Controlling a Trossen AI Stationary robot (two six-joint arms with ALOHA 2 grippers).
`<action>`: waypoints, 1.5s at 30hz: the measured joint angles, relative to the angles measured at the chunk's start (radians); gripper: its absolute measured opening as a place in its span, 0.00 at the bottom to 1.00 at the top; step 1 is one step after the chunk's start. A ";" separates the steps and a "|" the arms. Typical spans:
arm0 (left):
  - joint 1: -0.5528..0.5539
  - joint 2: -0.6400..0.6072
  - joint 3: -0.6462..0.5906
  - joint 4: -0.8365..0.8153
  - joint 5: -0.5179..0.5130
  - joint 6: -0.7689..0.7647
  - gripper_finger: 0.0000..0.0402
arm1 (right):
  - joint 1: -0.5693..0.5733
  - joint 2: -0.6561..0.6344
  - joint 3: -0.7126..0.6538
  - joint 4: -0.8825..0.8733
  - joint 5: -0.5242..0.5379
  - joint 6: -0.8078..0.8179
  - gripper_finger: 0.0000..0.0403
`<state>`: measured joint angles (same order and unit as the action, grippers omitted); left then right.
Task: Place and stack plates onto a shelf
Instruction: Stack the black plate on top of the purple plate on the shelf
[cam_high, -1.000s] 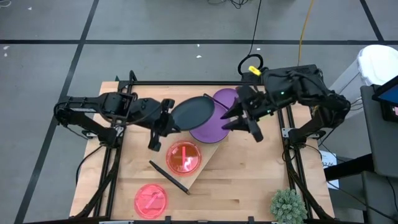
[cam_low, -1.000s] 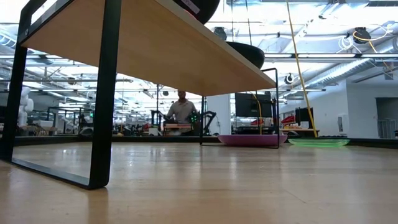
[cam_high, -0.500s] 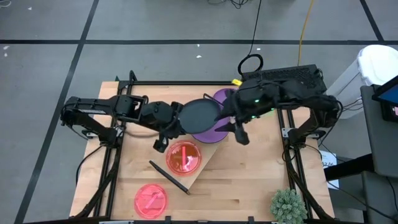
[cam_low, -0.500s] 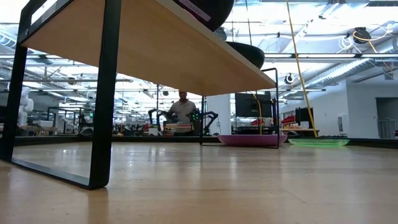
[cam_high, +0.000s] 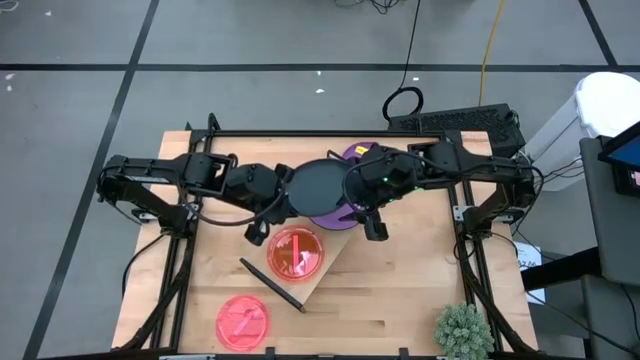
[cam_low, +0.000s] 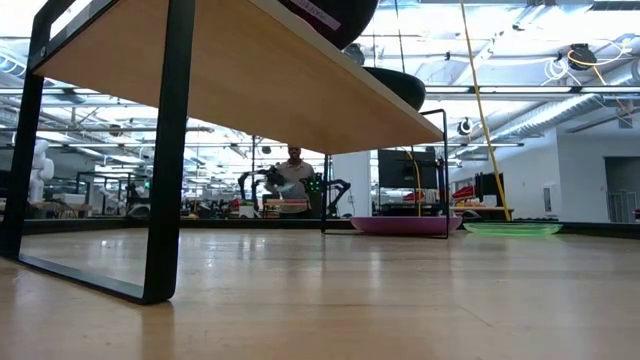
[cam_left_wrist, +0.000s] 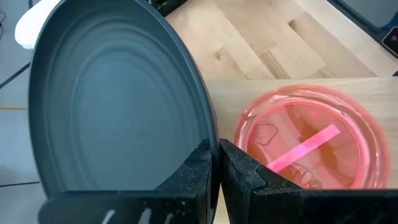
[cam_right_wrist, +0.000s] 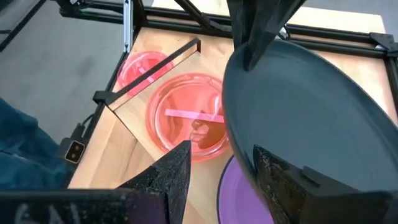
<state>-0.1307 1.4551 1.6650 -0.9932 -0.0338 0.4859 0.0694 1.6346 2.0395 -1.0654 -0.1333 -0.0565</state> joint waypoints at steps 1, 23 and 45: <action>0.000 0.000 0.000 0.000 0.000 0.002 0.06 | -0.003 -0.001 -0.009 0.007 -0.001 -0.008 0.38; -0.002 0.001 -0.003 0.062 -0.019 0.038 0.09 | -0.010 -0.005 -0.103 0.058 -0.138 -0.093 0.01; 0.006 -0.109 0.002 0.386 -0.262 -0.570 0.63 | -0.008 -0.112 -0.104 0.045 0.078 -0.009 0.00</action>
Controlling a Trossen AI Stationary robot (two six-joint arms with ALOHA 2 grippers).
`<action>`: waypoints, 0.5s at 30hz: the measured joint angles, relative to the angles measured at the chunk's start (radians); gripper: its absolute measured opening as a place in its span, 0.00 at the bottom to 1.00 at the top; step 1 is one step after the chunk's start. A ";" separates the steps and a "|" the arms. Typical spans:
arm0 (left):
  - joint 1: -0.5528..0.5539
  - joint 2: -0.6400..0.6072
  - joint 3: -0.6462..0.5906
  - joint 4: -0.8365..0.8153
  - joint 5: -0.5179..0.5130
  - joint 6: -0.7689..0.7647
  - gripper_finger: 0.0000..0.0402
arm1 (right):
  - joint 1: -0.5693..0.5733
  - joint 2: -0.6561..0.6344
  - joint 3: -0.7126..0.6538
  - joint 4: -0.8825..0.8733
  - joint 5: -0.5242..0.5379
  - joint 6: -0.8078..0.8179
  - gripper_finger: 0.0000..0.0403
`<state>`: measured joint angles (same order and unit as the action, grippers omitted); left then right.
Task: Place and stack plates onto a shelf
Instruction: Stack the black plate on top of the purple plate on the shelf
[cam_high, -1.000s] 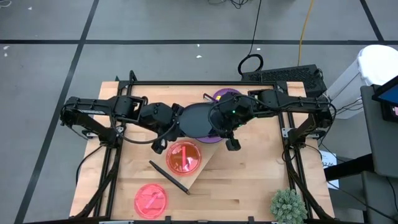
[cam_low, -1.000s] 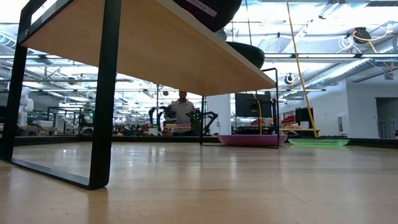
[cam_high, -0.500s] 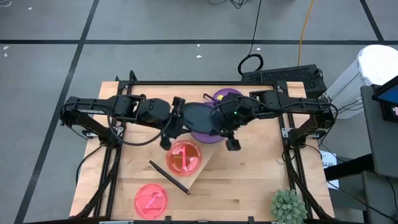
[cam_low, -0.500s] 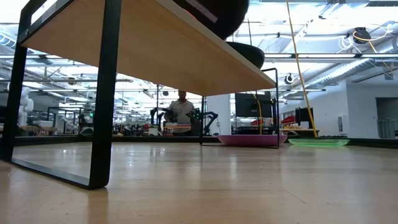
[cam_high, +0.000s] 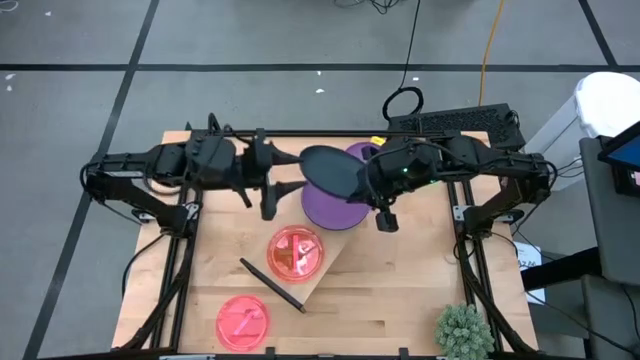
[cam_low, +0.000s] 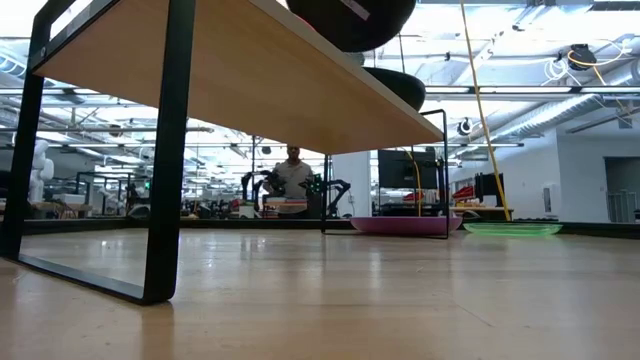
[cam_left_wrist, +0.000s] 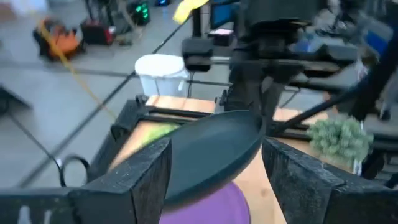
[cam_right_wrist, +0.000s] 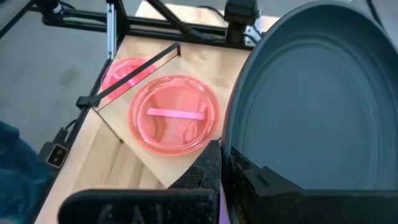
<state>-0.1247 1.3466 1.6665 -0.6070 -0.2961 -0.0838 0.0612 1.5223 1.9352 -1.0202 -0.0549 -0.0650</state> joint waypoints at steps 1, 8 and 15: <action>0.004 -0.007 0.000 -0.019 -0.001 -0.036 0.63 | 0.000 -0.004 0.000 0.000 0.004 0.000 0.00; 0.007 -0.035 -0.001 -0.143 -0.015 -0.239 0.63 | 0.021 -0.009 -0.001 0.005 0.007 -0.038 0.00; 0.005 -0.076 -0.001 -0.242 -0.030 -0.347 0.64 | 0.060 -0.009 -0.001 0.002 0.008 -0.003 0.00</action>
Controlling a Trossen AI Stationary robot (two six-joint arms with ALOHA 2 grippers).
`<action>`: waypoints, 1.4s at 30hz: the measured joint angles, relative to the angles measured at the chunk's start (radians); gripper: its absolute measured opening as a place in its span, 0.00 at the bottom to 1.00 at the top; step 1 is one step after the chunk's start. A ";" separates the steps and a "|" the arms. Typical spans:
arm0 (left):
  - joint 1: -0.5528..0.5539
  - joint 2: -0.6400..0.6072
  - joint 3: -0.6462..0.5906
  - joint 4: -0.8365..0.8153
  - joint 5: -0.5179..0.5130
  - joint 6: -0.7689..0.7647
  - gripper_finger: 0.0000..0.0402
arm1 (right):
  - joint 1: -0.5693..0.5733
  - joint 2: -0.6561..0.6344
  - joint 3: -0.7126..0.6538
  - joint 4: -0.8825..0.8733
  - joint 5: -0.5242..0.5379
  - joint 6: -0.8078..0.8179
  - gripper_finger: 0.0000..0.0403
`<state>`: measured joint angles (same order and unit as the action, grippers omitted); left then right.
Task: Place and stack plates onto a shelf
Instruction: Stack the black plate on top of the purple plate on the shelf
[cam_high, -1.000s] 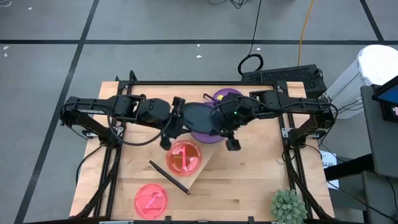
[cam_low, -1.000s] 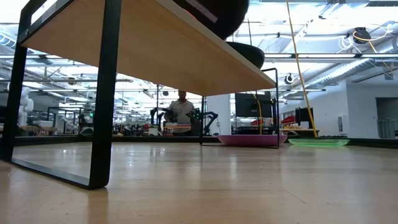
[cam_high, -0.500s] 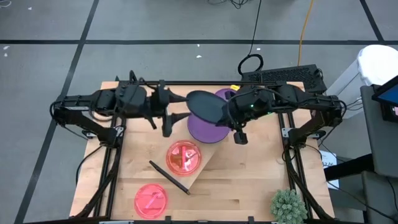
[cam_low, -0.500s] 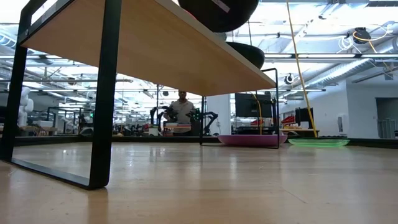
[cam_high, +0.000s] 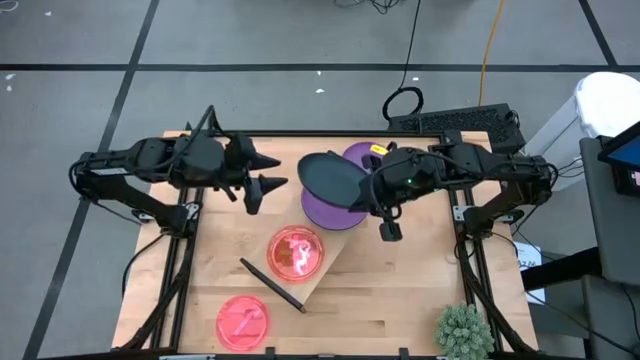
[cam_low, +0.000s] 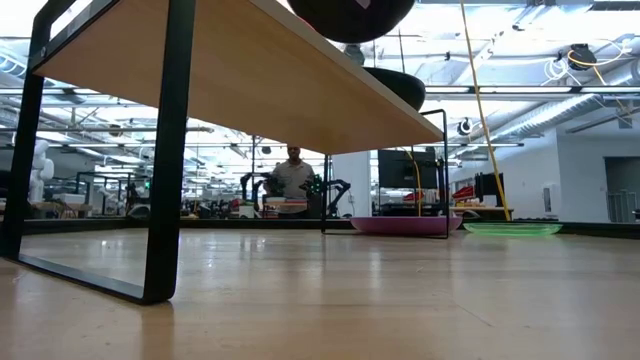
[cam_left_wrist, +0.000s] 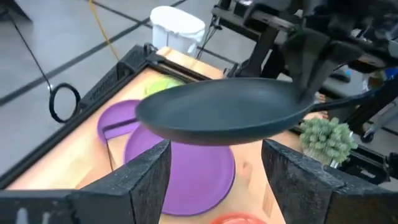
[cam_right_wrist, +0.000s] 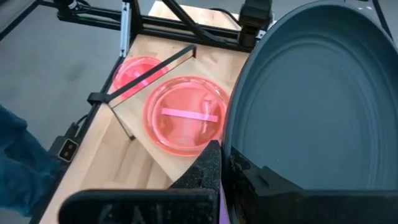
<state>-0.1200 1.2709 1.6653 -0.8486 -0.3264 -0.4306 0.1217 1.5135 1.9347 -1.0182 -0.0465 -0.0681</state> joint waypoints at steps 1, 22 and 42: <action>0.000 -0.001 0.000 -0.002 -0.001 -0.013 0.64 | 0.007 0.000 0.000 0.000 0.000 0.000 0.00; -0.043 -0.012 -0.028 -0.204 -0.076 -0.129 0.63 | 0.021 0.006 -0.017 -0.089 0.150 -0.084 0.00; -0.204 -0.011 -0.257 0.029 -0.150 -0.346 0.63 | 0.002 0.006 -0.271 0.105 0.091 -0.052 0.00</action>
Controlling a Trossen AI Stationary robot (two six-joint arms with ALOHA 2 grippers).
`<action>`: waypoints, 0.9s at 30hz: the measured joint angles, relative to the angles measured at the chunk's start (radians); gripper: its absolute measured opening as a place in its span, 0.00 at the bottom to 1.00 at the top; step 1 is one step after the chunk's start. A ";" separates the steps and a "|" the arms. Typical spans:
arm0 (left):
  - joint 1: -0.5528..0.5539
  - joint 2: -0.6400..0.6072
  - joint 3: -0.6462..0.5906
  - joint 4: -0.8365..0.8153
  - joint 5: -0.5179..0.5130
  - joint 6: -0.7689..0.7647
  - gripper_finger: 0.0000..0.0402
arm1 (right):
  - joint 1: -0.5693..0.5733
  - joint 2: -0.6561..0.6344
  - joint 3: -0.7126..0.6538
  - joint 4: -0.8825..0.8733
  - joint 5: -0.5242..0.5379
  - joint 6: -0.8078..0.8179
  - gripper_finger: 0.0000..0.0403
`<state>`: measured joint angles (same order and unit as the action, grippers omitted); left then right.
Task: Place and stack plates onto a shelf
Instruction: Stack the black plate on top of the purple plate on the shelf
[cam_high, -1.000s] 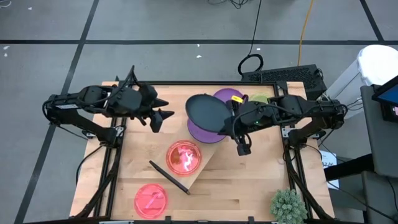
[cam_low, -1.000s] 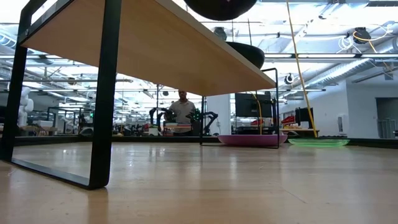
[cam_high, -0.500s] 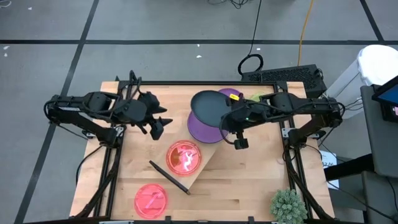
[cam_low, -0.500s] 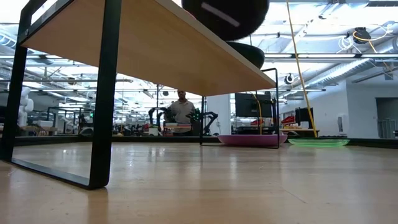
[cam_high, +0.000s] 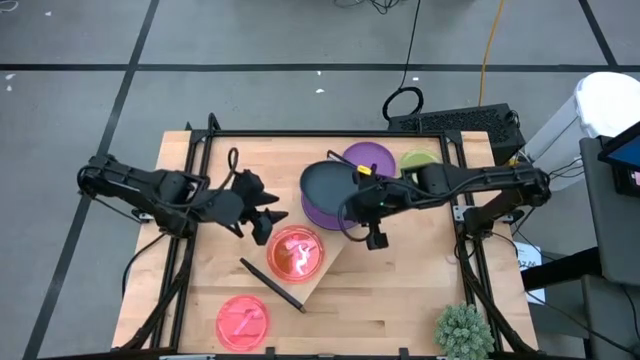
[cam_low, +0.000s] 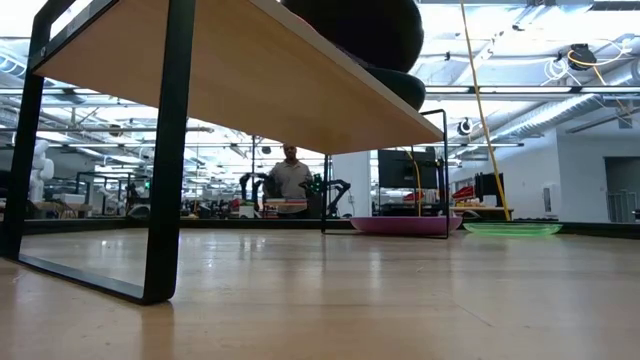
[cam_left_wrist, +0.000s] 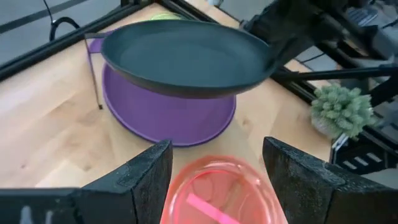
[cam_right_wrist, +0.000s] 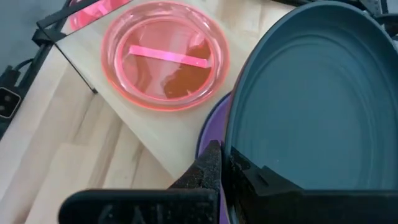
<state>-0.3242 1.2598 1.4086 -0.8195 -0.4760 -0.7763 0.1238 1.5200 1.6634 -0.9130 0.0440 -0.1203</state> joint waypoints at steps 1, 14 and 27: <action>-0.004 0.000 -0.011 0.011 -0.001 -0.006 0.63 | 0.000 0.000 -0.008 0.001 0.003 0.000 0.00; -0.025 0.000 -0.026 0.008 -0.024 -0.022 0.63 | 0.000 0.000 -0.092 0.020 0.004 -0.007 0.00; -0.025 0.000 -0.026 0.009 -0.024 -0.019 0.63 | -0.001 0.000 -0.092 0.028 0.011 -0.078 0.01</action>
<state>-0.3489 1.2598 1.3830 -0.8110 -0.5003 -0.7951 0.1227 1.5196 1.5713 -0.8848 0.0551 -0.1981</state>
